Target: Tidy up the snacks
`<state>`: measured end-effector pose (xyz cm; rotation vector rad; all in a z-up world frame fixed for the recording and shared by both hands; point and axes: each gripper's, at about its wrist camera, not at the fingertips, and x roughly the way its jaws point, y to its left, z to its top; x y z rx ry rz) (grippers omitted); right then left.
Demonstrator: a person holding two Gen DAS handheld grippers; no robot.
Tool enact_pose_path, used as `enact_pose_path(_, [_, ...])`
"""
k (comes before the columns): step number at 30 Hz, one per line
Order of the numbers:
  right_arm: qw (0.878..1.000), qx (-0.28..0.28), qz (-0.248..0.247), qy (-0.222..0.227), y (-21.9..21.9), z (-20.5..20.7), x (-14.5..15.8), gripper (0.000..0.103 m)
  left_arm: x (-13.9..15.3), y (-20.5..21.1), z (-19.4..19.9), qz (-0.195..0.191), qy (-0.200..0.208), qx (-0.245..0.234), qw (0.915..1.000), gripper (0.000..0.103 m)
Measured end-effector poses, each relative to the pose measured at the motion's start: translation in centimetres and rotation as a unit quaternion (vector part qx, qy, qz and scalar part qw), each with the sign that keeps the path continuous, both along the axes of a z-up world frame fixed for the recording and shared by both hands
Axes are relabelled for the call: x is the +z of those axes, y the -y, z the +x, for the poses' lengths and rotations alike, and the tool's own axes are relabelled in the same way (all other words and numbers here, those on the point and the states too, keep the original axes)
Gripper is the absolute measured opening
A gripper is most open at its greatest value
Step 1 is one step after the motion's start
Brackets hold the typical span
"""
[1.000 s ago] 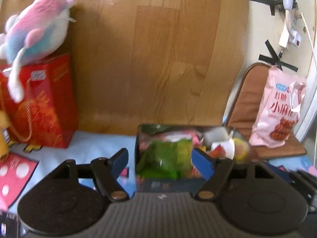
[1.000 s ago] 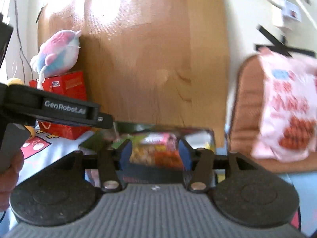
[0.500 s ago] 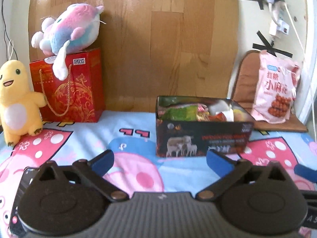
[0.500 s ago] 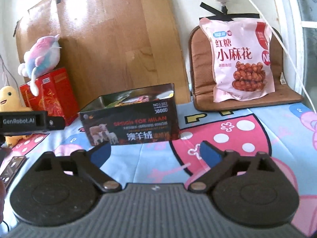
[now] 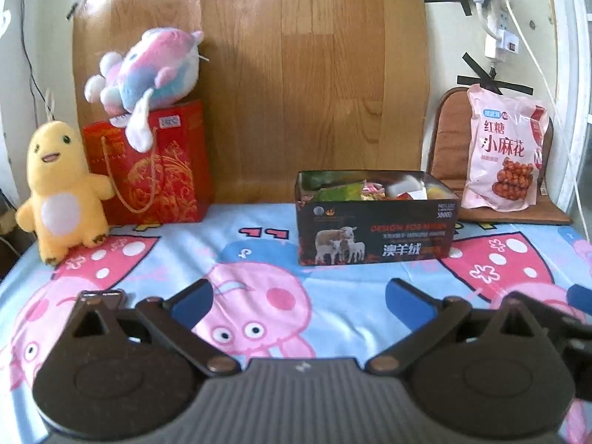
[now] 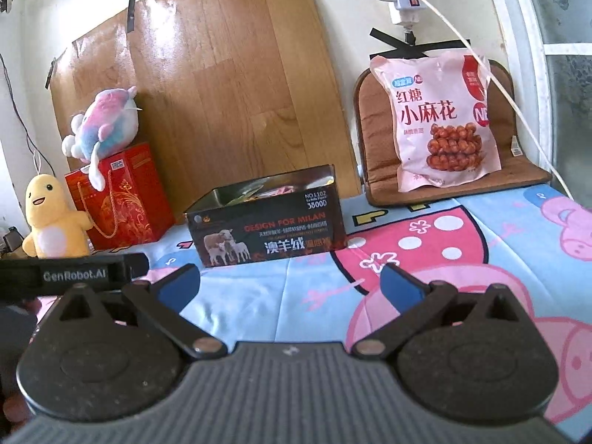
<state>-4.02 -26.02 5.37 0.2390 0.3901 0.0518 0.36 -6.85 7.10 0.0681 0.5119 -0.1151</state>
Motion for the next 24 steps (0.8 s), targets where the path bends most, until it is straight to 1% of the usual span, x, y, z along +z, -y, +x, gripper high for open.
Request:
enact_pose_path(4, [1.000,0.002,0.000,0.006,-0.2,-0.7,0.2,0.103,0.3,0.1,-0.9,0.024,0.029,0.018,0.9991,0.103])
enact_pose_path(6, [1.000,0.003,0.000,0.007,-0.3,-0.9,0.3,0.103,0.5,0.1,-1.1,0.031,0.037,0.025,0.9985,0.103])
enact_pose_path(14, [1.000,0.008,0.001,0.009,-0.3,-1.2,0.5,0.103,0.3,0.3,-1.0,0.026,0.023,0.017,0.9992,0.103])
enact_pose_path(22, [1.000,0.005,0.007,-0.002,0.0,-0.8,0.0,0.103,-0.4,0.8,-0.2,0.028,0.000,0.010,0.9996,0.103])
enact_pose_path(24, [1.000,0.004,0.009,-0.006,0.1,-0.7,-0.2,0.103,-0.7,0.8,-0.1,0.021,0.000,0.000,0.9998,0.103])
